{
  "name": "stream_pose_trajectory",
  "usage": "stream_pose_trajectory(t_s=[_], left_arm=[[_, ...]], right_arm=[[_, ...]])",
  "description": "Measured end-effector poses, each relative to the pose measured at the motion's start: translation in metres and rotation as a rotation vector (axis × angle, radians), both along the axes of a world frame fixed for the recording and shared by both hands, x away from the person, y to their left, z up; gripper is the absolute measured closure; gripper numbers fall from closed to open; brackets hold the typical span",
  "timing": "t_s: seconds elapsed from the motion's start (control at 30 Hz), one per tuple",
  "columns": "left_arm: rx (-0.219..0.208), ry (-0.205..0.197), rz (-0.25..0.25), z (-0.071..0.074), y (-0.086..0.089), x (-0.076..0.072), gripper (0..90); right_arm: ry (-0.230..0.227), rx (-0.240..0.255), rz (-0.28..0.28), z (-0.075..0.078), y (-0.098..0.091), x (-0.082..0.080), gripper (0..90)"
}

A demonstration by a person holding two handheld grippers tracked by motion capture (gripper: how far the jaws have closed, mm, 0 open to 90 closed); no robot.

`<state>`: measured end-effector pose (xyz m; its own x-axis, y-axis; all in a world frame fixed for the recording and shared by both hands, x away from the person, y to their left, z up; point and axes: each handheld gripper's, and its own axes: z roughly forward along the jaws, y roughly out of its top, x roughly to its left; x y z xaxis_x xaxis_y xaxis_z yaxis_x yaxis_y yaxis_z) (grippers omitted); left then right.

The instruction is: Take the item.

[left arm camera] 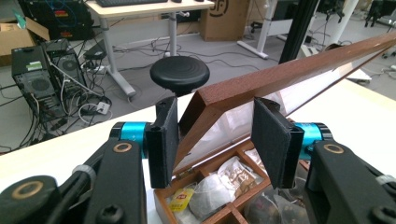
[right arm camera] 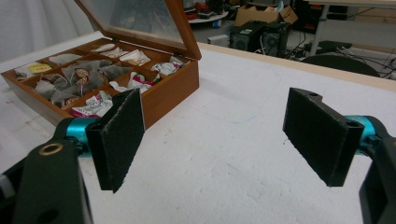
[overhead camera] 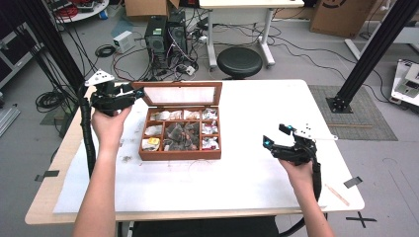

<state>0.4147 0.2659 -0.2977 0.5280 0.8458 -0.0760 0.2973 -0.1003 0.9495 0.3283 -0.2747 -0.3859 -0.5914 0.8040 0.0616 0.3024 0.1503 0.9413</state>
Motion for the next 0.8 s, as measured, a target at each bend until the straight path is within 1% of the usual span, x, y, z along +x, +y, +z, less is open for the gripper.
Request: stream_pose_trajectory(t_s=[0.07, 0.33, 0.43, 0.5, 0.53, 0.57, 0.6, 0.63, 0.67, 0.73, 0.8], left_arm=[[-0.005, -0.001, 0.003, 0.000, 0.000, 0.000, 51.6], [-0.005, -0.003, 0.002, 0.000, 0.000, 0.002, 51.6], [-0.004, -0.003, 0.000, 0.000, 0.000, 0.002, 51.6], [-0.003, -0.004, -0.001, 0.000, 0.000, 0.002, 51.6], [-0.004, -0.004, -0.001, 0.000, 0.000, 0.002, 51.6], [-0.004, -0.005, -0.001, 0.000, 0.000, 0.002, 51.6], [-0.004, -0.005, -0.002, 0.000, 0.001, 0.002, 51.5], [-0.005, -0.005, -0.003, 0.000, 0.001, 0.002, 51.5], [-0.005, -0.004, -0.006, 0.000, 0.001, 0.002, 51.4], [-0.004, -0.003, -0.008, 0.000, 0.001, 0.002, 51.4], [-0.004, -0.002, -0.009, 0.000, 0.001, 0.002, 51.4]], right_arm=[[0.003, 0.001, -0.001, 0.000, 0.000, 0.001, 21.1], [0.008, -0.001, 0.010, 0.000, 0.006, 0.006, 21.1], [0.016, 0.011, 0.024, 0.001, 0.010, 0.009, 21.1], [0.013, 0.012, 0.026, 0.001, 0.011, 0.010, 21.1], [0.021, 0.016, 0.032, 0.001, 0.013, 0.012, 21.1], [0.037, 0.019, 0.043, 0.001, 0.016, 0.016, 23.4], [0.042, 0.023, 0.050, 0.002, 0.017, 0.018, 26.9], [0.042, 0.023, 0.050, 0.002, 0.017, 0.018, 26.9], [0.042, 0.021, 0.075, 0.004, 0.022, 0.022, 28.0], [0.045, 0.019, 0.079, 0.004, 0.024, 0.024, 28.0], [0.047, 0.007, 0.099, 0.005, 0.033, 0.027, 28.0]])
